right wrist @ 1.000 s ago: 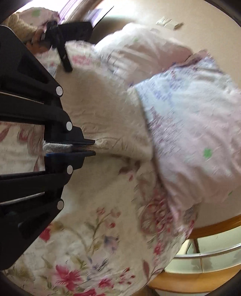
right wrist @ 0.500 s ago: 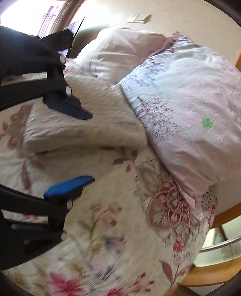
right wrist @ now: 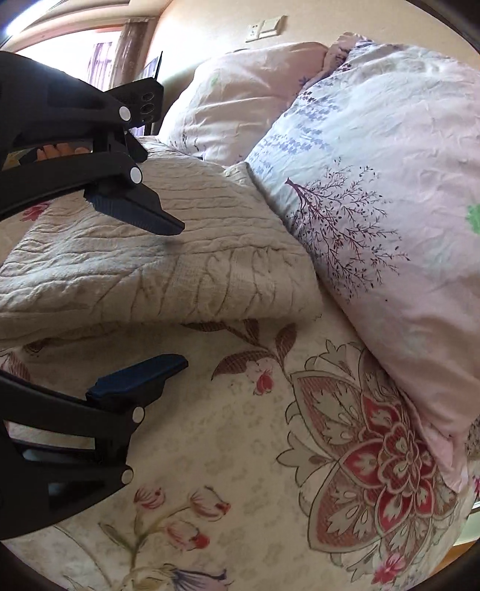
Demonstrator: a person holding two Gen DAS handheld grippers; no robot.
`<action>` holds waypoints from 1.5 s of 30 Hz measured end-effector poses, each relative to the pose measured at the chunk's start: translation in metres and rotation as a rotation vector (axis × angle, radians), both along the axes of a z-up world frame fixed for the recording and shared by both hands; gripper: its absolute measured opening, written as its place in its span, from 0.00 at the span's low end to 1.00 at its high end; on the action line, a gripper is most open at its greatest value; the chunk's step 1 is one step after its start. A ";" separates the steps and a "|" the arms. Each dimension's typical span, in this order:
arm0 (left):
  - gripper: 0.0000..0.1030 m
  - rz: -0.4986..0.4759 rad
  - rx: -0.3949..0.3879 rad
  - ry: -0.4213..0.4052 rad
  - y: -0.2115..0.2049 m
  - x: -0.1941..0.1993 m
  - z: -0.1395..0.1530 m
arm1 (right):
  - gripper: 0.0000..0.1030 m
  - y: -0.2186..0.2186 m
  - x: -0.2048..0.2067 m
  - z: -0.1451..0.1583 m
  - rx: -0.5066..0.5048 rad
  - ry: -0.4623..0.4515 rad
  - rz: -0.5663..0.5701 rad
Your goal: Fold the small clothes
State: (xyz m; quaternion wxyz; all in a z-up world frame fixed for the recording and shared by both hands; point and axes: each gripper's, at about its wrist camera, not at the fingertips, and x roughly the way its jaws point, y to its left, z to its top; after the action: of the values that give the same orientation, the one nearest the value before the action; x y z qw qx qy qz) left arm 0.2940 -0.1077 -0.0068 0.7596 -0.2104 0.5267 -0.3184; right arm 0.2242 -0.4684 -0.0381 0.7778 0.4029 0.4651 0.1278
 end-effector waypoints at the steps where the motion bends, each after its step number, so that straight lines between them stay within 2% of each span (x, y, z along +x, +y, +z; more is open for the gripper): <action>1: 0.87 -0.005 -0.010 0.004 -0.002 0.001 -0.001 | 0.66 0.001 0.001 -0.001 0.011 -0.003 0.010; 4: 0.78 -0.016 -0.050 0.017 -0.013 0.006 -0.006 | 0.52 0.010 0.006 -0.008 0.073 -0.004 0.065; 6: 0.71 -0.008 -0.042 0.008 -0.015 0.005 -0.006 | 0.49 0.015 0.007 -0.012 0.105 -0.015 0.079; 9: 0.54 0.010 -0.061 0.013 -0.016 0.005 -0.008 | 0.41 0.022 0.008 -0.016 0.145 -0.026 0.084; 11: 0.40 0.015 -0.084 0.003 -0.010 0.002 -0.007 | 0.33 0.026 0.006 -0.017 0.167 -0.040 0.079; 14: 0.36 0.000 -0.094 -0.026 -0.006 -0.002 0.002 | 0.30 0.035 -0.001 -0.009 0.171 -0.077 0.070; 18: 0.35 -0.009 -0.091 -0.075 0.019 -0.014 0.018 | 0.28 0.057 -0.008 0.013 0.159 -0.141 0.097; 24: 0.35 0.043 -0.079 -0.124 0.081 -0.031 0.043 | 0.28 0.120 -0.007 0.042 0.113 -0.247 0.171; 29: 0.36 0.071 -0.020 -0.174 0.130 -0.040 0.059 | 0.27 0.169 -0.009 0.056 0.059 -0.317 0.216; 33: 0.36 0.072 0.023 -0.159 0.155 -0.030 0.050 | 0.27 0.200 -0.008 0.052 -0.001 -0.313 0.223; 35: 0.36 0.064 0.032 -0.156 0.162 -0.027 0.033 | 0.27 0.207 -0.007 0.046 -0.034 -0.302 0.211; 39: 0.36 0.045 0.048 -0.205 0.153 -0.028 0.027 | 0.27 0.216 -0.013 0.055 -0.133 -0.357 0.205; 41: 0.37 0.045 0.036 -0.201 0.150 -0.025 0.025 | 0.27 0.208 -0.012 0.060 -0.153 -0.368 0.196; 43: 0.39 0.053 0.039 -0.173 0.148 -0.020 0.016 | 0.27 0.200 -0.001 0.050 -0.148 -0.309 0.174; 45: 0.47 0.067 0.061 -0.150 0.146 -0.015 0.005 | 0.28 0.196 0.008 0.031 -0.158 -0.221 0.161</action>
State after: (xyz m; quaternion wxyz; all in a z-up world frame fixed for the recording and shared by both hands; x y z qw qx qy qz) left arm 0.2787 0.0378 -0.0022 0.8132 -0.1802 0.4705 -0.2914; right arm 0.2320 -0.2721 -0.0074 0.8407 0.2853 0.4163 0.1963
